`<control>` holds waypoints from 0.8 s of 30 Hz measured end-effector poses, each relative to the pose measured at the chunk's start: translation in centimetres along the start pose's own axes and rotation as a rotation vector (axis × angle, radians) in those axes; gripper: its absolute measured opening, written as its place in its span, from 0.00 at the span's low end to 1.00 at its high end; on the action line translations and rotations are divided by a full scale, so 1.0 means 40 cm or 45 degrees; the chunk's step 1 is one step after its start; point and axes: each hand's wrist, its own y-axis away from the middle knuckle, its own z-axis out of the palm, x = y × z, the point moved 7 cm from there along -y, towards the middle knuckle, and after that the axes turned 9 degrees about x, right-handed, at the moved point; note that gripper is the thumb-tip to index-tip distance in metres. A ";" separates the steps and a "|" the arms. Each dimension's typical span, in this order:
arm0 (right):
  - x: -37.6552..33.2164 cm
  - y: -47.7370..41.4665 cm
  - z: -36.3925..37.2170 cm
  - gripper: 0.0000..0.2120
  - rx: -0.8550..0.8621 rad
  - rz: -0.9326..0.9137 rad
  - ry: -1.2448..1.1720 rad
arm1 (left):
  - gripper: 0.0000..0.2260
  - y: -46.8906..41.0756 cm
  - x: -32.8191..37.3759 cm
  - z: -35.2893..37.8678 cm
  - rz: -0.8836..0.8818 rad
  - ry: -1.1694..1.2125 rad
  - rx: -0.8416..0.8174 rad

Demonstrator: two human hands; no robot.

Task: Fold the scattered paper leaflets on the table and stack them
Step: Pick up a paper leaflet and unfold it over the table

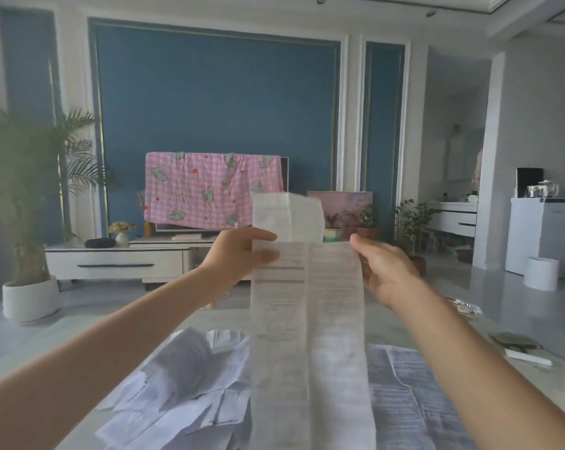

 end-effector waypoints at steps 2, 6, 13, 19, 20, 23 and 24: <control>-0.023 0.026 0.034 0.04 -0.171 -0.103 0.016 | 0.08 0.003 0.000 -0.031 -0.026 0.052 0.035; -0.030 0.078 0.096 0.14 -0.454 -0.266 0.341 | 0.05 0.000 0.001 -0.102 -0.015 0.054 0.120; -0.030 0.101 0.155 0.12 -0.438 -0.341 0.320 | 0.16 0.032 -0.021 -0.172 -0.049 0.146 0.073; -0.020 0.109 0.201 0.04 -0.427 -0.278 0.080 | 0.26 0.121 -0.109 -0.119 -0.219 0.338 -0.419; -0.018 0.108 0.203 0.04 -0.407 -0.265 0.053 | 0.20 0.132 -0.122 -0.116 -0.272 0.391 -0.427; 0.005 0.101 0.213 0.03 -0.404 -0.187 -0.027 | 0.10 0.167 -0.179 -0.105 -0.499 0.529 -0.471; 0.021 0.103 0.214 0.04 -0.428 -0.149 -0.007 | 0.10 0.177 -0.196 -0.102 -0.541 0.547 -0.470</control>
